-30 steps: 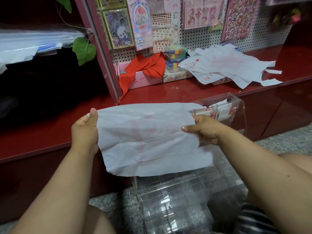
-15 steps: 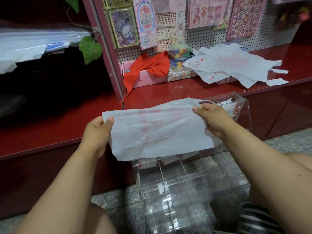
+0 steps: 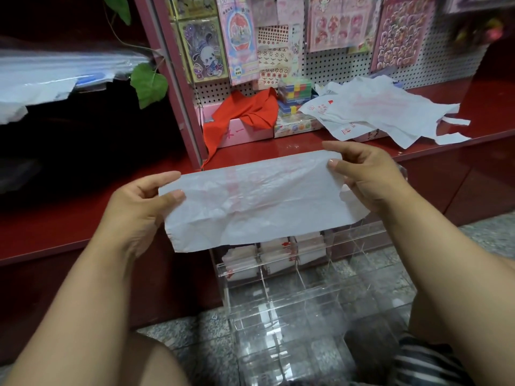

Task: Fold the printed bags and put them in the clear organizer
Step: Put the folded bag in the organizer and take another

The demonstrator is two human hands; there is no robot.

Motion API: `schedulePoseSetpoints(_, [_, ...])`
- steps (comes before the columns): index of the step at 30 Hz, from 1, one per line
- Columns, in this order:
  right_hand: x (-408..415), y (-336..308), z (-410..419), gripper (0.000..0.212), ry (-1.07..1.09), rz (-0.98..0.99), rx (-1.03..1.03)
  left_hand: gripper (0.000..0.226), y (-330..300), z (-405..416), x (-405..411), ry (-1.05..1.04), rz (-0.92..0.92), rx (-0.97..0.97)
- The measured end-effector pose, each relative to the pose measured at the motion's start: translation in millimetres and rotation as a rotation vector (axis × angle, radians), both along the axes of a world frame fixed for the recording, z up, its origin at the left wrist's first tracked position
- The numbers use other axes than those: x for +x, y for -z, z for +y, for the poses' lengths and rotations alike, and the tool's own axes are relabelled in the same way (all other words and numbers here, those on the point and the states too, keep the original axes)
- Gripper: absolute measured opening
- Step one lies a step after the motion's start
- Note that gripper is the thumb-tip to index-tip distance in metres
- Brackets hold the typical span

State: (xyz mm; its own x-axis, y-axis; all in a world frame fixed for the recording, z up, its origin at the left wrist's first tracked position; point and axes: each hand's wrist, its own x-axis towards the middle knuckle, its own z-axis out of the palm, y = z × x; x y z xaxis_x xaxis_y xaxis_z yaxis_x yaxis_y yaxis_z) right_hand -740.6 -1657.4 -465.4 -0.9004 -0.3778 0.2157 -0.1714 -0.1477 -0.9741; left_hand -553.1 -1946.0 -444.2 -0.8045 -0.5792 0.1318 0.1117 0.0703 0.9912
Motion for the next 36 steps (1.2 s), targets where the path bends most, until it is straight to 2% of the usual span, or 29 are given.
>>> schedulePoseSetpoints(5, [6.8,-4.5,-0.6,0.038,0.096,0.148,0.115,0.033,2.2,-6.7,1.3,-0.108,-0.007,-0.159])
schedulePoseSetpoints(11, [14.6,-11.9,-2.3,0.016,0.226,0.369,0.331,0.022,1.1,-8.2,1.3,-0.197,0.008,-0.409])
schedulePoseSetpoints(13, [13.1,-13.4,-2.2,0.017,0.282,0.459,0.374,0.020,0.5,-7.7,0.6,-0.234,0.015,-0.496])
schedulePoseSetpoints(15, [12.4,-15.3,-1.5,0.017,0.268,0.419,0.308,0.018,-2.0,-6.2,-0.4,-0.252,0.042,-0.535])
schedulePoseSetpoints(18, [17.7,-15.8,-8.3,0.016,0.196,0.247,0.131,0.019,0.6,-1.0,-4.6,-0.196,0.133,-0.393])
schedulePoseSetpoints(20, [20.4,-12.4,-16.6,0.014,0.273,0.295,0.241,0.016,5.6,2.5,-8.6,-0.252,0.158,-0.394])
schedulePoseSetpoints(22, [22.1,-9.0,-24.1,0.012,0.350,0.381,0.368,0.014,10.4,4.5,-11.8,-0.321,0.139,-0.492])
schedulePoseSetpoints(25, [21.6,-4.1,-28.3,0.013,0.384,0.398,0.402,0.018,13.9,5.7,-15.6,-0.356,0.104,-0.549])
schedulePoseSetpoints(28, [17.1,-1.4,-28.4,0.018,0.337,0.314,0.387,0.013,17.0,3.3,-19.1,-0.350,0.046,-0.508])
schedulePoseSetpoints(31, [6.8,2.4,-22.0,0.070,0.054,0.025,0.445,0.008,20.6,-2.4,-21.1,-0.370,0.003,-0.435])
schedulePoseSetpoints(32, [4.2,6.3,-19.5,0.077,-0.084,-0.075,0.475,0.009,21.3,-3.4,-21.2,-0.376,-0.016,-0.408])
schedulePoseSetpoints(34, [-0.3,17.8,-16.7,0.061,-0.285,-0.247,0.471,0.011,22.6,-5.1,-21.8,-0.379,-0.052,-0.360])
schedulePoseSetpoints(36, [-1.2,24.7,-16.7,0.032,-0.326,-0.312,0.399,0.019,20.3,-2.7,-22.0,-0.383,-0.095,-0.304])
